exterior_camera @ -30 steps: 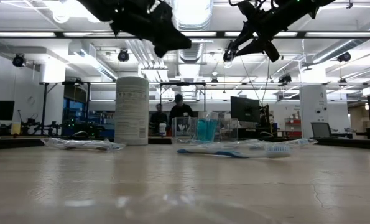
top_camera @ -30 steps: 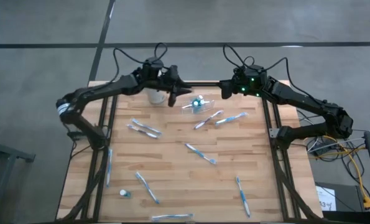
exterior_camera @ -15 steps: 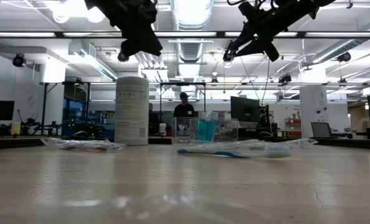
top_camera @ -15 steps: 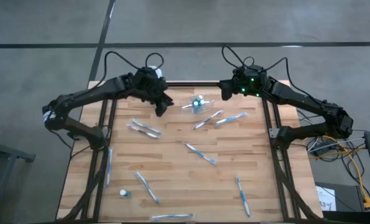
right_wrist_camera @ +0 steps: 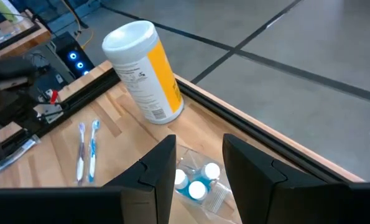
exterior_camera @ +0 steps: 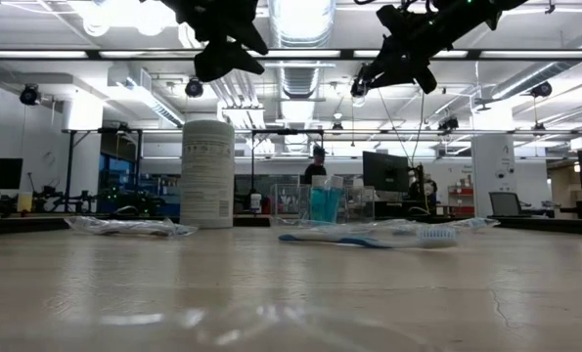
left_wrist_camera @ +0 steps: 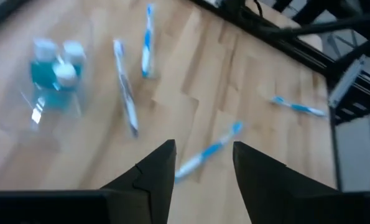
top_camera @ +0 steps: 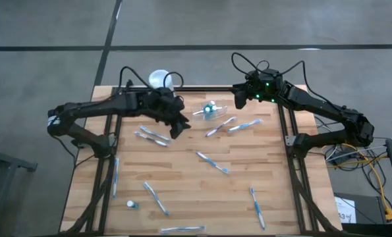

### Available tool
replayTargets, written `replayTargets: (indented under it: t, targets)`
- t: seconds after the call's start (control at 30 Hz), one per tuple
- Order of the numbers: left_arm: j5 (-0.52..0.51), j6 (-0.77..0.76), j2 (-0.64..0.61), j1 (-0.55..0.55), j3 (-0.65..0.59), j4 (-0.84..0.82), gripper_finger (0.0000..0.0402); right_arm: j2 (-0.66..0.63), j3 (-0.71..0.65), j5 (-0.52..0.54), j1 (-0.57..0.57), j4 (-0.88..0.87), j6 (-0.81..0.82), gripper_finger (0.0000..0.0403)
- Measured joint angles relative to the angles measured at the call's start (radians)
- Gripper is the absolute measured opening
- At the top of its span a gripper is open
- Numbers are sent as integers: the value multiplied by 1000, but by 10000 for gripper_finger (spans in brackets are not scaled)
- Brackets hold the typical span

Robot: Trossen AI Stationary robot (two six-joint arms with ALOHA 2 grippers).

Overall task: Pick & Place toothbrushing station
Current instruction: Put the blue mouthwash into the middle of the transparent organizer

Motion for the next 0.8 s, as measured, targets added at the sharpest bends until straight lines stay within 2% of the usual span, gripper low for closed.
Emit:
replayTargets:
  t: [0.23,0.47,0.6,0.8]
  targets:
    - [132,-117,-7,-25,-1,-186,165,0,0,-1,0,0,2,128]
    - [69,-28,-8,-140,-15,-235,165,0,0,-2,0,0,3,128]
    - [-67,17,-13,-248,-15,-235,165,0,0,-2,0,1,3,128]
    - [-437,99,-48,-456,-15,-191,165,0,0,-2,0,1,3,128]
